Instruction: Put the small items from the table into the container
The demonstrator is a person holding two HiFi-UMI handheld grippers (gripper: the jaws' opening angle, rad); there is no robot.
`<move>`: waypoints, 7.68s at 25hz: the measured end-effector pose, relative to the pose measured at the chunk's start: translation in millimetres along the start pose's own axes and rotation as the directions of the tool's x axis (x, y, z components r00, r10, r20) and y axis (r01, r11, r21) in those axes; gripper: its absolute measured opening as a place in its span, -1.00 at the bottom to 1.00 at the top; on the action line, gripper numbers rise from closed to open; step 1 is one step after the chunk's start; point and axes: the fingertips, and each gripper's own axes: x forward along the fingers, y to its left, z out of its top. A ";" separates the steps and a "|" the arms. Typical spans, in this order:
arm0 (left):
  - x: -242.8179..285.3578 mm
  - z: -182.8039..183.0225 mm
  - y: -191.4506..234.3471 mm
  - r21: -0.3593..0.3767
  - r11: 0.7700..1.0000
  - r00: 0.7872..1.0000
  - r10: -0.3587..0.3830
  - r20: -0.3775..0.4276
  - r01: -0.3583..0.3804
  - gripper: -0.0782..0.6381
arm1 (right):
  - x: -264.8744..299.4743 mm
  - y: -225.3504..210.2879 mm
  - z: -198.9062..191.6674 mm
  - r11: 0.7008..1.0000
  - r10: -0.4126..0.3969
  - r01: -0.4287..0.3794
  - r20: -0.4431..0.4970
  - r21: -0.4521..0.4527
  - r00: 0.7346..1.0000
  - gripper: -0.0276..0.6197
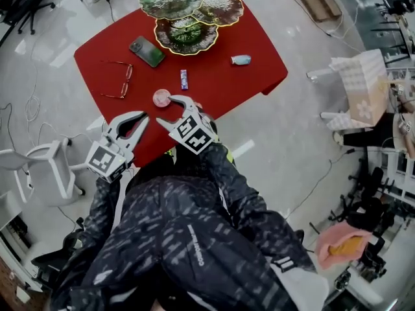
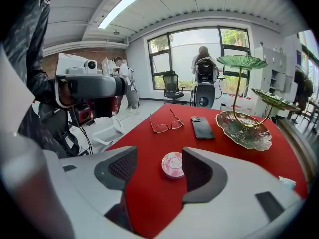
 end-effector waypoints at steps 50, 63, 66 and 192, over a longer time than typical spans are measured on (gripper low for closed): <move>-17.7 -30.5 30.7 -0.057 0.996 0.997 0.073 -0.001 -0.073 -0.72 | 90.3 -42.7 -56.3 1.000 -0.013 0.016 -0.171 0.014 0.985 0.07; -18.8 -25.9 26.9 -0.007 0.998 0.998 0.062 -0.001 -0.062 -0.72 | 65.3 -41.5 -30.9 0.999 -0.039 0.039 -0.122 0.003 0.992 0.07; -17.7 -17.4 24.4 -0.010 0.998 0.998 0.061 0.007 -0.061 -0.72 | 54.7 -41.6 -18.8 0.999 -0.044 0.045 -0.096 0.008 0.994 0.07; 126.0 97.4 97.7 -0.012 0.949 0.943 0.314 0.113 -0.315 -0.72 | -10.0 -252.9 237.6 0.935 -0.017 -0.007 -0.065 -0.354 0.998 0.07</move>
